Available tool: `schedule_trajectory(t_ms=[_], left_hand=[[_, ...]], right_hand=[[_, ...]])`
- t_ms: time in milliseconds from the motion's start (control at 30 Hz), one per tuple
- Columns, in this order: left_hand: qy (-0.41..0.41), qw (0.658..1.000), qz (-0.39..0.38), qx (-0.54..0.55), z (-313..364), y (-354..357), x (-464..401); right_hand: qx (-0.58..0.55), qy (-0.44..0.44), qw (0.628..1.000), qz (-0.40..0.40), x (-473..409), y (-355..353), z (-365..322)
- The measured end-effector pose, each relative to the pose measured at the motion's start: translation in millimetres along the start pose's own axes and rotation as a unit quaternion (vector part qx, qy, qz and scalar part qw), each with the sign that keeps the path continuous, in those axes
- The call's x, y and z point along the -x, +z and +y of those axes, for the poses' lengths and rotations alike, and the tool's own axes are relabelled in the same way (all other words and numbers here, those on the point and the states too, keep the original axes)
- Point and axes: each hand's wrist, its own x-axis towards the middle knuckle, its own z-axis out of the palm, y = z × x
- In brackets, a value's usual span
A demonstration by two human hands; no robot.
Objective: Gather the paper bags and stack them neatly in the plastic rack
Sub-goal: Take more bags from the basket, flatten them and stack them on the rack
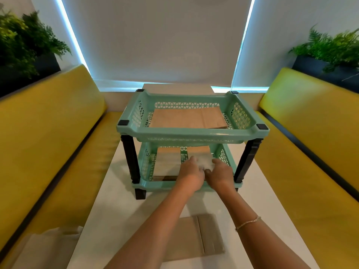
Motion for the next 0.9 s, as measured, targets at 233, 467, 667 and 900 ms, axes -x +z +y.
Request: schedule_trajectory(t_ms=[233,467,667,900], left_hand=[[-0.034,0.999,-0.03,-0.014,-58,-12,61],[-0.211,0.963,-0.074,-0.147,-110,8,104],[-0.205,0.967,-0.059,-0.141,-106,20,116],[-0.19,0.982,-0.005,-0.014,-112,17,122]], right_hand=[[0.023,0.029,0.999,-0.028,58,6,35],[0.066,0.149,0.977,-0.137,105,29,77],[-0.017,0.198,0.966,-0.166,109,30,70],[-0.201,0.15,0.945,-0.211,119,20,77]])
